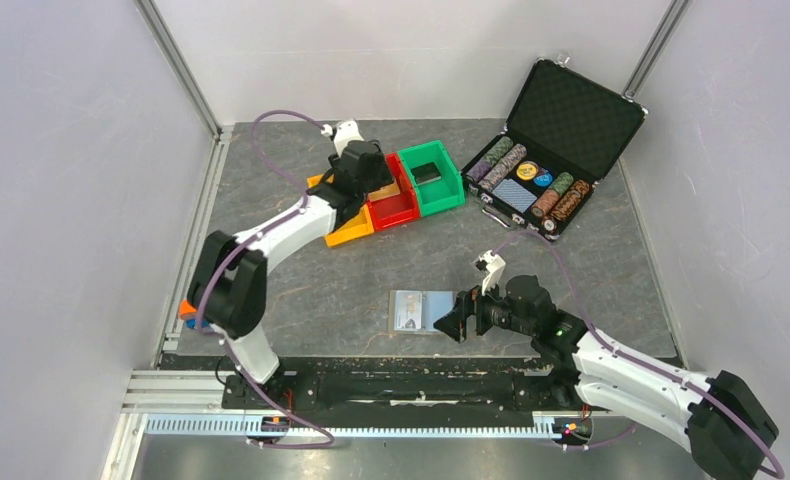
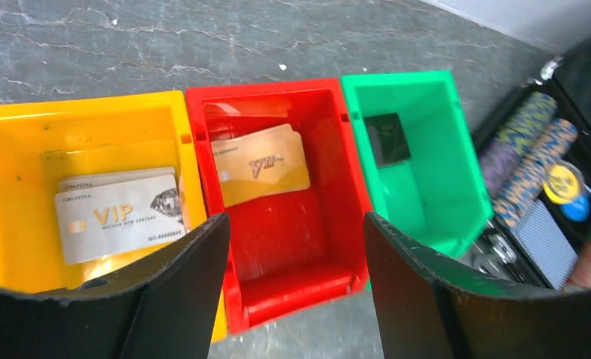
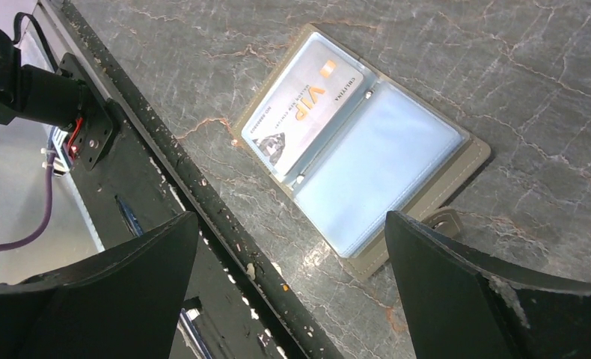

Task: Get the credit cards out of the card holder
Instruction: Place the credit card in the storage box, then remove the credit card from the card holder.

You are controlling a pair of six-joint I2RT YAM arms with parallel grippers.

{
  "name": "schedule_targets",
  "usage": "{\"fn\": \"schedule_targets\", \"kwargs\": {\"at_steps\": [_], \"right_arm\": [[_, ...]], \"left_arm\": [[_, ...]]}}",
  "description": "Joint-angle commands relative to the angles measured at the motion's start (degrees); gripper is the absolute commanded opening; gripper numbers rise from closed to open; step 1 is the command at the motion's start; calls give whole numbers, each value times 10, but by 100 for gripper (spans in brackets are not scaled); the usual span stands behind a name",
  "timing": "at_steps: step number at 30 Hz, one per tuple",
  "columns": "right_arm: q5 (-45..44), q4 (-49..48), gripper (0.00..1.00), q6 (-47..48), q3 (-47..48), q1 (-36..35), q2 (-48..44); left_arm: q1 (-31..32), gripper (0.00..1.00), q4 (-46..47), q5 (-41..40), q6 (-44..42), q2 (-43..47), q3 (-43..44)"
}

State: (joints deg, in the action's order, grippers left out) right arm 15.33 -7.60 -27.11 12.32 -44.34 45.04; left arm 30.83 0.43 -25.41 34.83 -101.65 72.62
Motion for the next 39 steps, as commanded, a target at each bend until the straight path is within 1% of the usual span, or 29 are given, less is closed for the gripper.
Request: {"fn": "schedule_targets", "kwargs": {"at_steps": [1, 4, 8, 10, 12, 13, 17, 19, 20, 22, 23, 24, 26, 28, 33, 37, 39], "right_arm": [[-12, 1, 98, -23, 22, 3, 9], [-13, 0, 96, -30, 21, 2, 15], [-15, 5, 95, -34, 23, 2, 20], [-20, 11, 93, -38, 29, 2, 21], [-21, 8, 92, -46, 32, 2, 21], [-20, 5, 89, -51, 31, 2, 21], [-7, -30, 76, -68, 22, 2, 30], [-2, -54, 67, -75, 16, 2, 36], [1, -70, 61, -80, 12, 2, 42], [6, -103, 50, -91, 5, 2, 53], [12, -120, 45, -96, 2, 2, 62], [16, -141, 43, -102, -1, 2, 70], [24, -172, 40, -113, -4, 3, 94], [33, -197, 39, -118, -3, 2, 118], [36, -247, 36, -119, -6, 2, 164], [51, -280, 34, -122, -4, 2, 213], [56, -301, 33, -126, -5, 2, 235]], "left_arm": [[-2, 73, -118, 82, -58, 90, 15], [-2, 73, -156, 149, -73, 134, -11], [-2, 73, -194, 263, -45, 190, -60], [2, 73, -164, 325, -16, 224, -122], [10, 72, -123, 360, 6, 255, -196], [14, 71, -114, 370, 11, 263, -220], [30, 67, -99, 386, 9, 279, -300], [38, 63, -80, 411, 11, 282, -330], [45, 60, -73, 418, 12, 283, -343], [61, 57, -58, 419, 13, 284, -362], [67, 55, -47, 420, 14, 283, -373], [73, 53, -27, 423, 20, 281, -384], [80, 48, 32, 439, 44, 273, -414], [87, 46, 76, 453, 60, 260, -434], [95, 40, 92, 454, 55, 231, -437], [99, 30, 97, 458, 54, 222, -440], [101, 26, 97, 449, 59, 221, -445]]}}
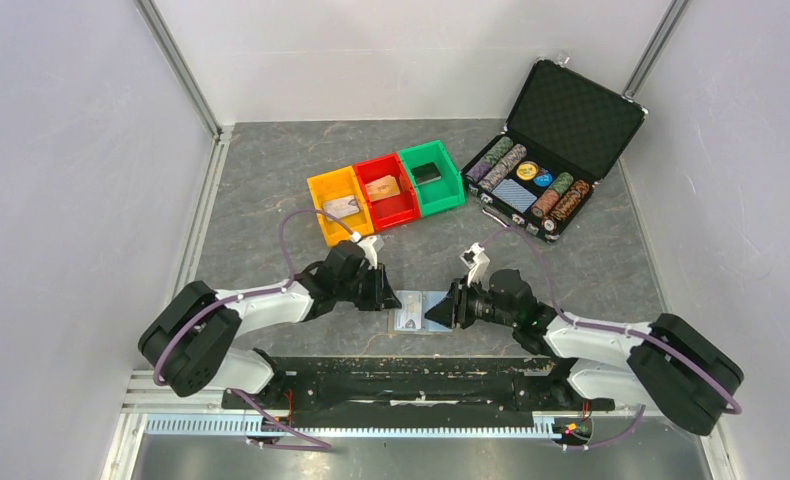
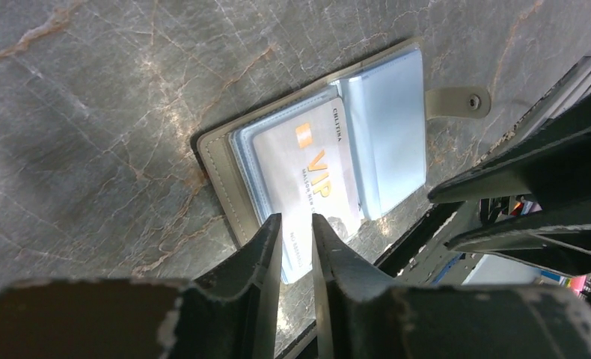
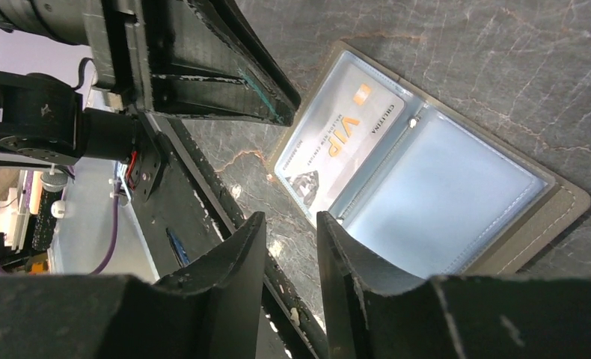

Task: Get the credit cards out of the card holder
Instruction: Remove the credit card from the card holder.

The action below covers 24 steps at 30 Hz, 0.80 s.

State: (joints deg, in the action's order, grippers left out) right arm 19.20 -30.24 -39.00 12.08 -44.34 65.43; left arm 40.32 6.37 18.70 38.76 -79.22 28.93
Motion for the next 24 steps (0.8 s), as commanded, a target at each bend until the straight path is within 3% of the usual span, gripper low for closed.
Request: {"fn": "schedule_targets", "kwargs": {"at_steps": [1, 14, 24], "right_arm": [[18, -84, 33, -11, -3, 2, 42], [32, -156, 31, -24, -10, 2, 148], [-13, -112, 29, 4, -3, 2, 155]], "left_arm": [[7, 25, 40, 5, 21, -5, -12], [23, 22, 76, -9, 45, -11, -56], [26, 23, 85, -12, 51, -11, -68]]}}
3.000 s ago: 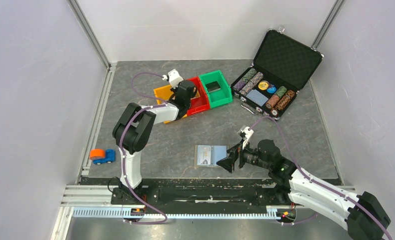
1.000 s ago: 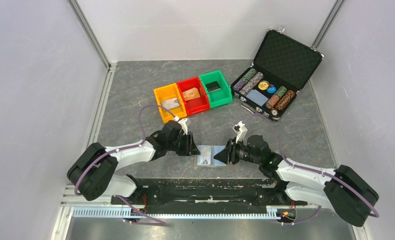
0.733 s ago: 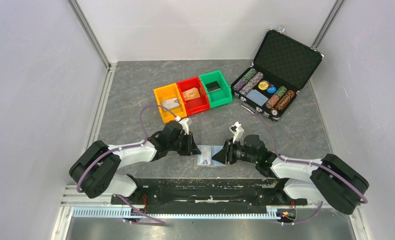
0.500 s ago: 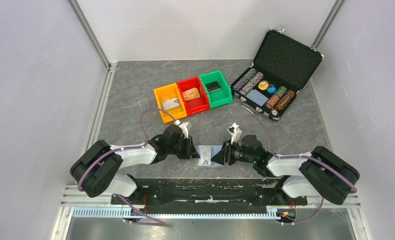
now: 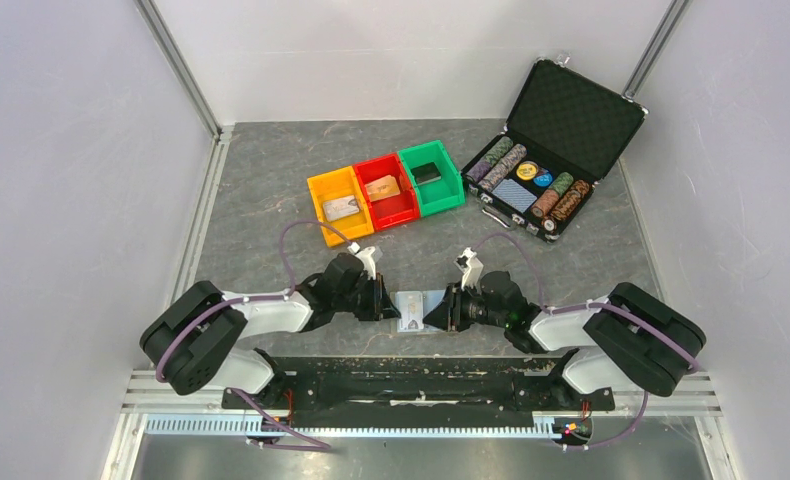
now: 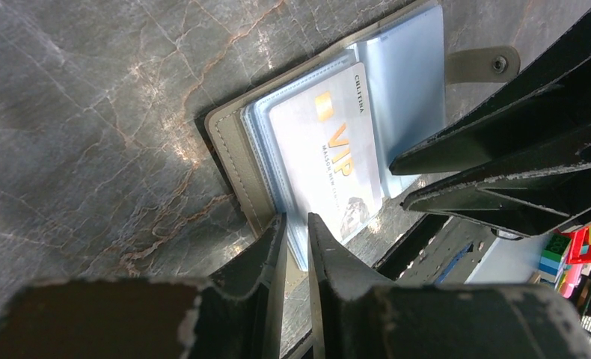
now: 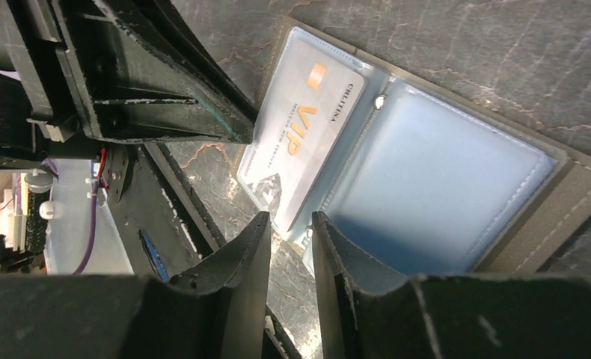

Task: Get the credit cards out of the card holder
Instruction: Remove the credit card from the card holder.

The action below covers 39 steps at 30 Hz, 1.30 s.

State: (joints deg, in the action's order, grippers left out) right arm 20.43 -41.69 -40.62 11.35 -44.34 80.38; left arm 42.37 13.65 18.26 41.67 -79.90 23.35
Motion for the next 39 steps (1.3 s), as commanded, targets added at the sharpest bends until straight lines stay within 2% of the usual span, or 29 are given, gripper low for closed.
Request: {"fn": "schedule_targets", "kwargs": {"at_steps": [1, 22, 27, 31, 39], "right_arm": [[-24, 2, 29, 20, 6, 2, 10], [27, -100, 23, -20, 7, 2, 81], [28, -115, 15, -24, 2, 2, 85], [32, -130, 0, -30, -6, 2, 86], [36, -126, 0, -33, -19, 5, 70]], "left_arm": [[6, 23, 14, -8, 23, -3, -14], [19, 20, 29, -2, 30, -12, -16], [23, 20, 29, -6, 30, -11, -17], [24, 20, 29, -7, 30, -12, -17], [23, 20, 27, -18, 26, -11, -26]]}}
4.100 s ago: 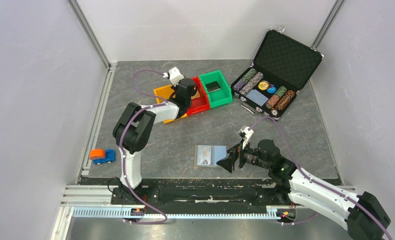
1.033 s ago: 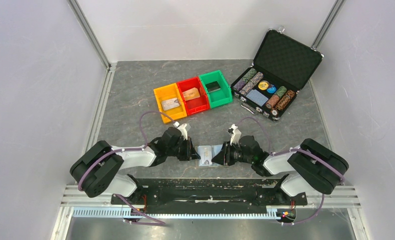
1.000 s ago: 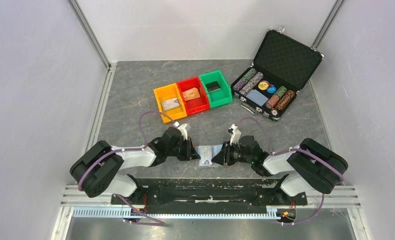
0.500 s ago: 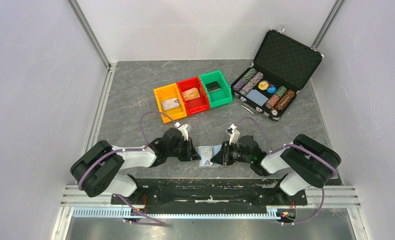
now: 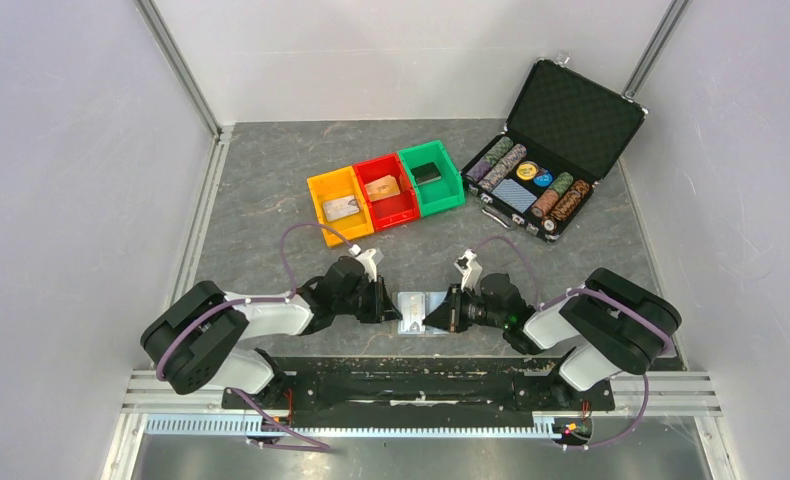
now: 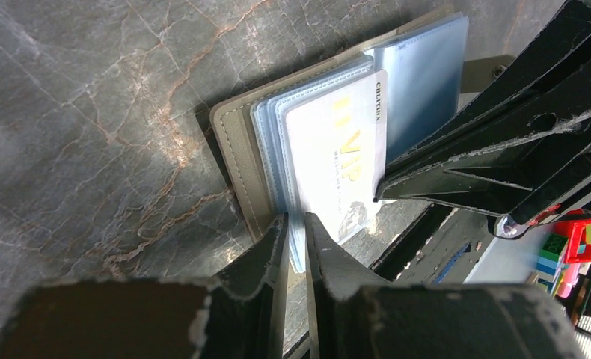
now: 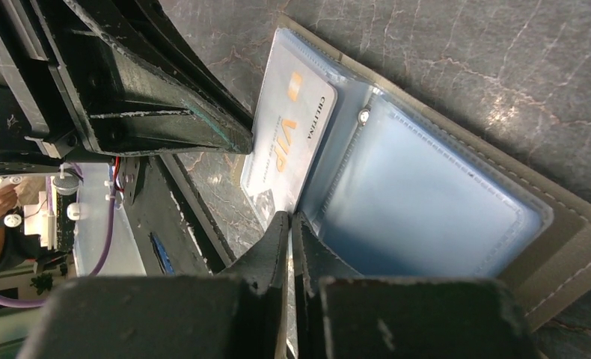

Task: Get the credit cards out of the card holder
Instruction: Remove the credit card from the card holder.

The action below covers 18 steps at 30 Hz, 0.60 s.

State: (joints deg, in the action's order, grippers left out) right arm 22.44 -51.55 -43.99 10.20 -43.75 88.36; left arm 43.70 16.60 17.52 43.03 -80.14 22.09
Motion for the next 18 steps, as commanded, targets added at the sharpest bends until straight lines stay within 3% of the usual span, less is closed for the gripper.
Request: {"fn": "schedule_targets", "kwargs": {"at_steps": [1, 18], "right_arm": [[17, -26, 0, -1, -10, 0, -11], [53, -19, 0, -34, -32, 42, -62]], "left_arm": [[10, 20, -2, -11, 12, -10, -13], [10, 20, -2, -17, 9, -16, -11]]}}
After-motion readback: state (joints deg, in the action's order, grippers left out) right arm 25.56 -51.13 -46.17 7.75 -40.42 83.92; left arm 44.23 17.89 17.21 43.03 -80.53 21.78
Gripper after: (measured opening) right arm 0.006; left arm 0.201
